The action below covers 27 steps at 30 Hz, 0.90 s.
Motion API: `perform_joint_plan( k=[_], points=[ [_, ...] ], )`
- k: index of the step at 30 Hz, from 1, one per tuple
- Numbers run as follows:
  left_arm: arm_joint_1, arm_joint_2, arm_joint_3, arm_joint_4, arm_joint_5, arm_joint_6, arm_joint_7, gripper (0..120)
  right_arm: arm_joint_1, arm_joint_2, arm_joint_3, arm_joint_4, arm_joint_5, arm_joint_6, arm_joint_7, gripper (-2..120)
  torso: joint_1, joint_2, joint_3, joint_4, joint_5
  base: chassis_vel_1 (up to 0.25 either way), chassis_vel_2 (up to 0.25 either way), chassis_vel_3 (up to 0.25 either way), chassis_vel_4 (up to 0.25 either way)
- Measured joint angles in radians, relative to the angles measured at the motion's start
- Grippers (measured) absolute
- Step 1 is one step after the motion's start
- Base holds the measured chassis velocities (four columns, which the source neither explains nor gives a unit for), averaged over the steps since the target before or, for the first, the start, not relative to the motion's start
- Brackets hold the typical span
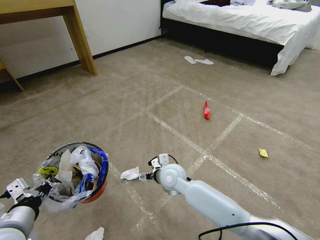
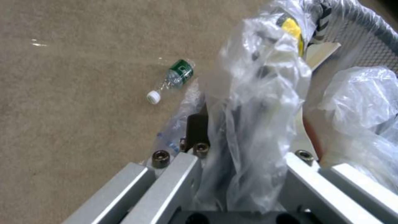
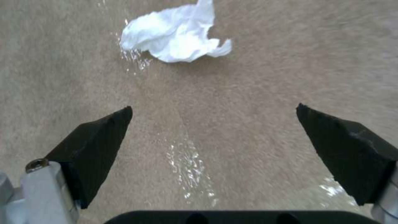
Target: Pick up the trash bin and place the garbage on the floor into it.
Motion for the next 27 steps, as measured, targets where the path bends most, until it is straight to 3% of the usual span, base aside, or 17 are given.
perform_joint_plan(
  k=[13,27],
  points=[
    [0.021,-0.003,-0.016,-0.008,-0.001,0.0,-0.002,1,0.024,0.127,-0.031,-0.254,-0.133,0.066,-0.165,99,0.0,0.0,0.0,0.0001,0.0,0.0,0.0,0.0,0.0],
    [0.037,-0.015,-0.019,-0.033,-0.006,0.0,-0.002,1,0.048,0.21,-0.039,-0.418,-0.209,0.145,-0.268,94,0.0,0.0,0.0,0.0001,0.0,0.0,0.0,0.0,0.0]
  ],
)
